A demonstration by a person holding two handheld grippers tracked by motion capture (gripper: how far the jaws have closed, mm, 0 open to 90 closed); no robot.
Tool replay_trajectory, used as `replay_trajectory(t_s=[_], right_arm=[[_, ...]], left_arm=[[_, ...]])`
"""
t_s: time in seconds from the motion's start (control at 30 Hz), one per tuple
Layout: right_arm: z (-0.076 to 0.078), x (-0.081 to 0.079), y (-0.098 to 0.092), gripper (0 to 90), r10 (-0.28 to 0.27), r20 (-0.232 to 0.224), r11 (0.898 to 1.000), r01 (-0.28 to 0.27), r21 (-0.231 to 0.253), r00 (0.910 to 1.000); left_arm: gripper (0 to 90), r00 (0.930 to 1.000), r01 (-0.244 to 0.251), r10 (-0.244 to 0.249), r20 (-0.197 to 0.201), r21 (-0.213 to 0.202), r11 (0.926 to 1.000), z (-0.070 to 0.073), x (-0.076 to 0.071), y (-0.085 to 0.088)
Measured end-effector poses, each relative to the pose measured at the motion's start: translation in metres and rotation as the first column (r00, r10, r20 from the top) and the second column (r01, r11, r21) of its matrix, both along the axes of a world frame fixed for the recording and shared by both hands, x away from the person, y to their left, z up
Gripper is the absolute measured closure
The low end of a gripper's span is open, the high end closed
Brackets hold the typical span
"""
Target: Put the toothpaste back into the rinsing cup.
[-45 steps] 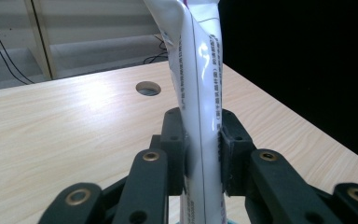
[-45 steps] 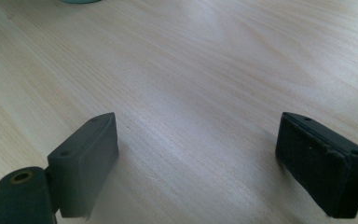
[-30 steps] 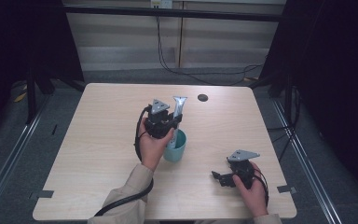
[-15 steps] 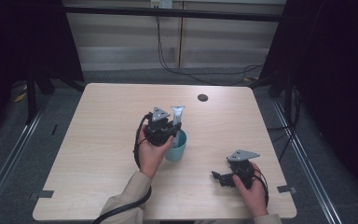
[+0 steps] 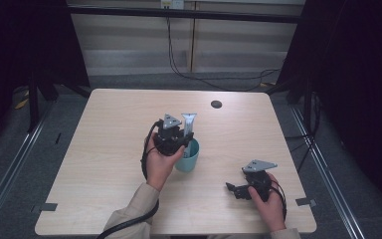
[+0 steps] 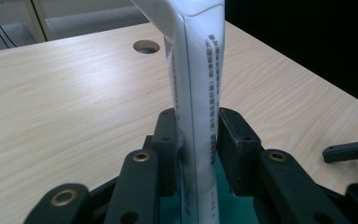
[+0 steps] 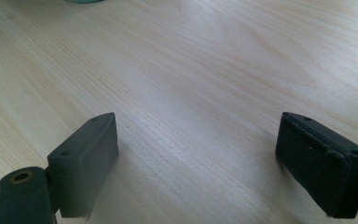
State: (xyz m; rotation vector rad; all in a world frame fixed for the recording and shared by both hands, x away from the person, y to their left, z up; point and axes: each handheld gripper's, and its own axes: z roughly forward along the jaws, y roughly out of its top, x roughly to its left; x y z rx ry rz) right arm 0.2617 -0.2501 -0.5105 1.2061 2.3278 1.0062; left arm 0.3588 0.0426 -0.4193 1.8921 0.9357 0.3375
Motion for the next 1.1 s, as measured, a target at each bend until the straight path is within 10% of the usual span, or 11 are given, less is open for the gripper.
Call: replay_trajectory(t_s=[1.1], right_arm=[[0.000, 0.000, 0.000, 12.5, 0.002, -0.001, 1.000, -0.002, 0.002, 1.0000]], left_arm=[[51.6, 0.9995, -0.030, 0.030, -0.005, -0.019, 0.9994, 0.014, 0.005, 0.020]])
